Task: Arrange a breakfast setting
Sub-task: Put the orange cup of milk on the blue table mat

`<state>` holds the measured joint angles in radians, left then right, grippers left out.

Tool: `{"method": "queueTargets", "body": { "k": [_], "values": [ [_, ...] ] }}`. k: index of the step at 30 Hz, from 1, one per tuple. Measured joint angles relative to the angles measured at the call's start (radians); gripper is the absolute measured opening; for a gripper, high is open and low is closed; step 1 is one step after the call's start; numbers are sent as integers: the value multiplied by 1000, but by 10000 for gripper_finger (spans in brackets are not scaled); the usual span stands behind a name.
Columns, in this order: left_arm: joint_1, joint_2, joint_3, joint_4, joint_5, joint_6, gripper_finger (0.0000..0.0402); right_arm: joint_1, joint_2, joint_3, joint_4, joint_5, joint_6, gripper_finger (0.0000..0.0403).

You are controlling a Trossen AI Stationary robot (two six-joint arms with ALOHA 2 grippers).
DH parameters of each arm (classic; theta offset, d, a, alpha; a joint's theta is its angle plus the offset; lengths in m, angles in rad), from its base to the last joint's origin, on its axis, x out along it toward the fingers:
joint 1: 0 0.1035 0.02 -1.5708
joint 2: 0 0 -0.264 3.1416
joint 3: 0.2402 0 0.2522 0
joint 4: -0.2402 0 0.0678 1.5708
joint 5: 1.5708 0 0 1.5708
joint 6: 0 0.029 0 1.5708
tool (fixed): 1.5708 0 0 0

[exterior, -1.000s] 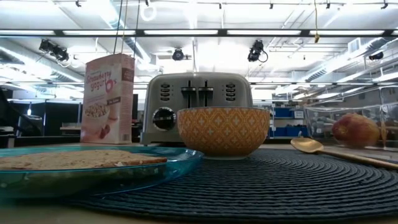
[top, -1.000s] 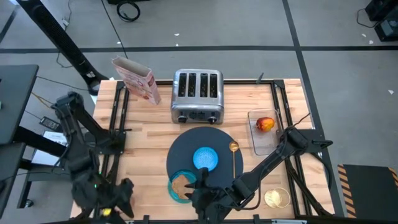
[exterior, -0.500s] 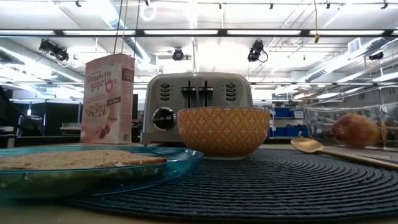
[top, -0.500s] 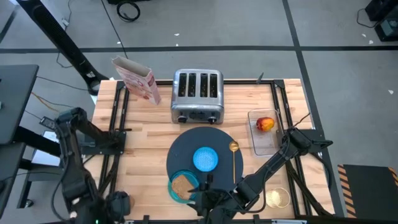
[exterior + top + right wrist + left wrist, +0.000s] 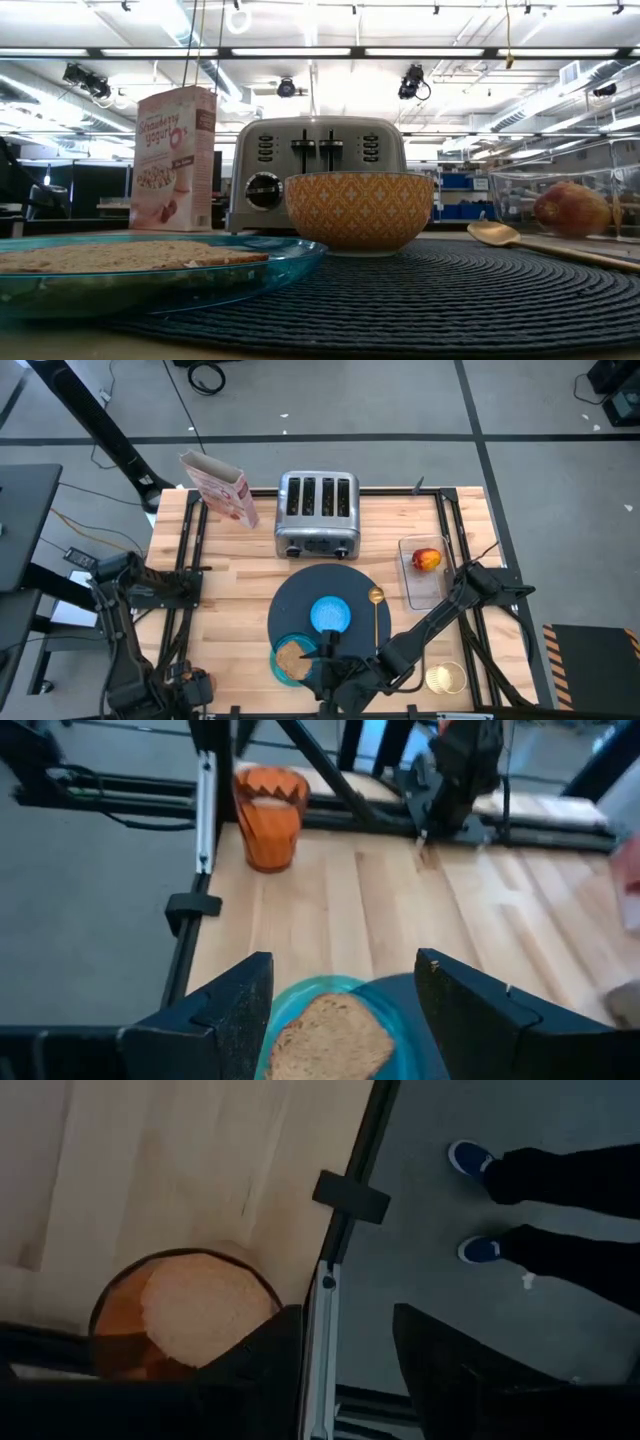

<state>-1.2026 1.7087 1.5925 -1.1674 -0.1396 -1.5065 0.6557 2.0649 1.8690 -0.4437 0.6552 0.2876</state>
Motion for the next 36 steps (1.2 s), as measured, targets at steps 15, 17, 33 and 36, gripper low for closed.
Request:
{"method": "queueTargets", "body": {
  "k": [15,17,33,36],
  "values": [
    [7,59,-20,-46,61,-72,188,3,-240,1,-379,-19,-30,248],
    [14,59,-44,-42,85,-80,199,0,-258,1,-382,-10,-47,247],
    [9,61,-112,-14,154,-29,175,-19,-274,1,-385,-1,-105,244],
    [1,62,-112,-23,146,-18,174,-18,-274,1,-385,-2,-105,244]
  ]
}}
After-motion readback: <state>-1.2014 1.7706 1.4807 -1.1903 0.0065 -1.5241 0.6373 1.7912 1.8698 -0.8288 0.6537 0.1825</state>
